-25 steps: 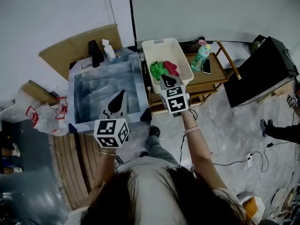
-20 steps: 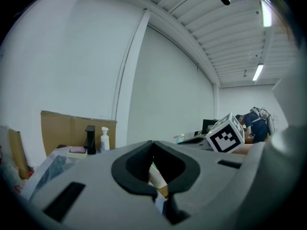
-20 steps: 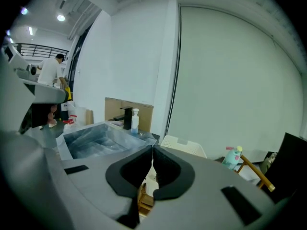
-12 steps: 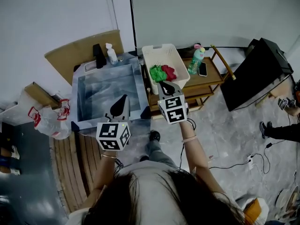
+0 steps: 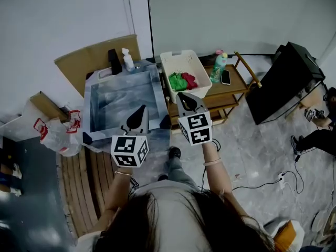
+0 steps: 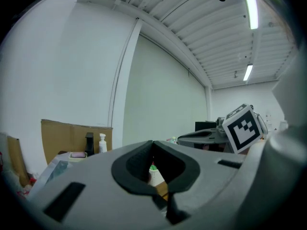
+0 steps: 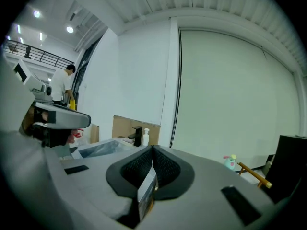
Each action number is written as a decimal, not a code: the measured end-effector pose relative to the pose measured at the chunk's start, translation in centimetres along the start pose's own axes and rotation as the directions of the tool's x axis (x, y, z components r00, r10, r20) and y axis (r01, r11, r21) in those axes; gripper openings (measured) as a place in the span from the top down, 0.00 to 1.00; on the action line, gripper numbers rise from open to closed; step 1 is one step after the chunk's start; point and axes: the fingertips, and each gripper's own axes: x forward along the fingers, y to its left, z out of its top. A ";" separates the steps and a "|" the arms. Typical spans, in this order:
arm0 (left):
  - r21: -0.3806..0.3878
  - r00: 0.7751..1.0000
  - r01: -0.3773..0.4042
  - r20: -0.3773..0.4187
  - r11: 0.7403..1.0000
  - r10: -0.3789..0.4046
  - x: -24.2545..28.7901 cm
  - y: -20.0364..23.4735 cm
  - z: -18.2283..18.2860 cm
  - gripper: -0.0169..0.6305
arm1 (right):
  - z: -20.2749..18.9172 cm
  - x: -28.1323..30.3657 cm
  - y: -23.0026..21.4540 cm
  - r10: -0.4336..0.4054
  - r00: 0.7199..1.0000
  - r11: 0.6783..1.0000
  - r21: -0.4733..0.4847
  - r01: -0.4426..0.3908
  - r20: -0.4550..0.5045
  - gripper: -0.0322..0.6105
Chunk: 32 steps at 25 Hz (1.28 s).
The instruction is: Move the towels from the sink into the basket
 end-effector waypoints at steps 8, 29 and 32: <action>0.005 1.000 0.001 0.030 1.000 -0.001 -2.2 0.1 0.6 0.96 | 1.2 -2.5 2.4 -0.018 0.999 1.000 -0.022 0.019 0.031 0.91; -0.003 0.999 0.017 0.050 1.000 -0.017 -4.3 0.0 1.9 0.96 | 4.3 -7.1 4.3 -0.067 0.994 0.998 0.012 0.066 0.088 0.91; -0.005 0.999 0.018 0.051 1.000 -0.018 -4.2 0.0 2.0 0.96 | 4.2 -7.1 4.2 -0.069 0.994 0.998 0.016 0.068 0.089 0.91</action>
